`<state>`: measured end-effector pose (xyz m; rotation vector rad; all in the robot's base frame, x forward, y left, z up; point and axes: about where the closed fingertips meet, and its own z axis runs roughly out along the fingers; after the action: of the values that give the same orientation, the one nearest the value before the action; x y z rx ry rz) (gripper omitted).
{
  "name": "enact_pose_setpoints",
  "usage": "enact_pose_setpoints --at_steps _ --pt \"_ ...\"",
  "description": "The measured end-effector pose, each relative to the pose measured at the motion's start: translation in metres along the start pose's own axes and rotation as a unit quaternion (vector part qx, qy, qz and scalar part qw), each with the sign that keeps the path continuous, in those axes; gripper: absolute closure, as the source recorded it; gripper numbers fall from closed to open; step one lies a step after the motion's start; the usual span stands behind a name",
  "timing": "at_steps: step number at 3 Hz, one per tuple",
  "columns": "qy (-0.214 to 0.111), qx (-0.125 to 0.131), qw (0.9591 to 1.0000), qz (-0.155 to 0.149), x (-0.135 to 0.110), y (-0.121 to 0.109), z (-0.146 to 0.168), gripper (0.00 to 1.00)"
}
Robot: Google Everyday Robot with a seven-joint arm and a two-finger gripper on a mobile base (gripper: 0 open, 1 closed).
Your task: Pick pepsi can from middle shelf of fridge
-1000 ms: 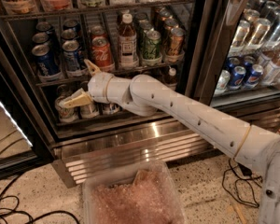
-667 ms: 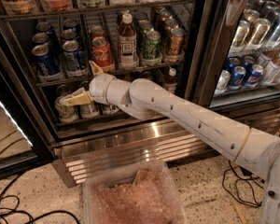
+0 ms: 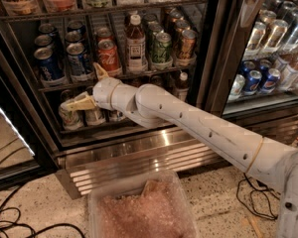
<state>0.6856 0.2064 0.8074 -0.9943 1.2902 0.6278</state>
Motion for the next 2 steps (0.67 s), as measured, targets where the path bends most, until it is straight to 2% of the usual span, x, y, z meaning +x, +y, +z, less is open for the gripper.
enact_pose_setpoints --at_steps 2 --pt "-0.014 0.03 0.9994 -0.008 -0.001 -0.015 0.019 0.0"
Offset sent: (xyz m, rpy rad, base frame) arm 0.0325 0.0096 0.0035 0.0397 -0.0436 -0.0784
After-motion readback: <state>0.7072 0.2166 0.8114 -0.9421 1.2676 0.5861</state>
